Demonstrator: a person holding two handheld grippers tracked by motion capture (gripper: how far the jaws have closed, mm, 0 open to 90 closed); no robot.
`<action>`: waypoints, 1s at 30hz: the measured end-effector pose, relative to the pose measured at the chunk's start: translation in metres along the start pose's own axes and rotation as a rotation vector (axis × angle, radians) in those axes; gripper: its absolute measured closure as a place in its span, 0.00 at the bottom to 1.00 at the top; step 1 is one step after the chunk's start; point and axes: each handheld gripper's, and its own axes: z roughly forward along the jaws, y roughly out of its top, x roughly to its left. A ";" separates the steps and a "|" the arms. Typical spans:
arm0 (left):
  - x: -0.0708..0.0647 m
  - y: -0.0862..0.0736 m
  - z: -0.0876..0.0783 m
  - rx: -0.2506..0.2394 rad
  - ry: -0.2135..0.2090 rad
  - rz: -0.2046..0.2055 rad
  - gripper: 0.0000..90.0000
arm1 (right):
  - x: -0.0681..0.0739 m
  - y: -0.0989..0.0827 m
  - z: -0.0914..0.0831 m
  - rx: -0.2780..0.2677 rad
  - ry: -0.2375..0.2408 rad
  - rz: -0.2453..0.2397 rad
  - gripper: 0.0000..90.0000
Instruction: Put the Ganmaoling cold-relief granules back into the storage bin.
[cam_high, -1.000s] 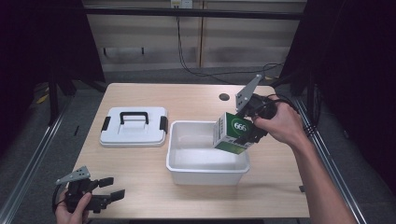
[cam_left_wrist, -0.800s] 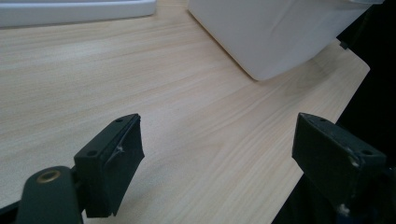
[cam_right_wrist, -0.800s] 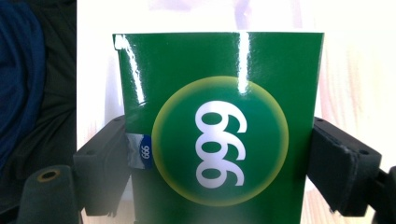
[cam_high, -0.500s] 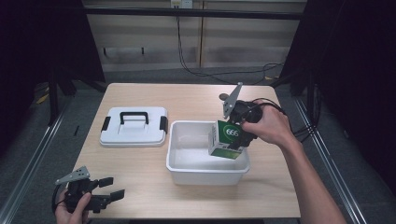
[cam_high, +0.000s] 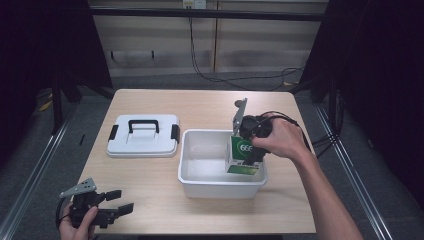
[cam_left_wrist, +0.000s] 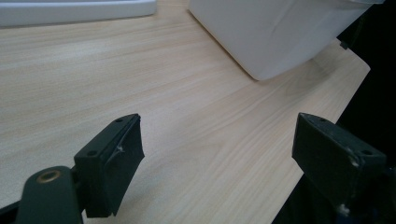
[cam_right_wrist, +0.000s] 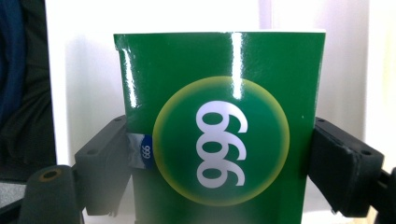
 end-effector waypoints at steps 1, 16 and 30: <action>0.000 0.000 0.000 0.000 -0.002 0.000 0.18 | 0.000 0.000 0.002 0.009 0.005 0.007 0.17; -0.001 0.000 0.001 0.009 -0.012 0.005 0.18 | -0.005 0.003 0.028 0.118 0.002 0.000 0.17; -0.001 0.000 0.001 0.005 -0.011 -0.001 0.18 | -0.006 0.011 0.053 0.232 -0.016 0.001 0.17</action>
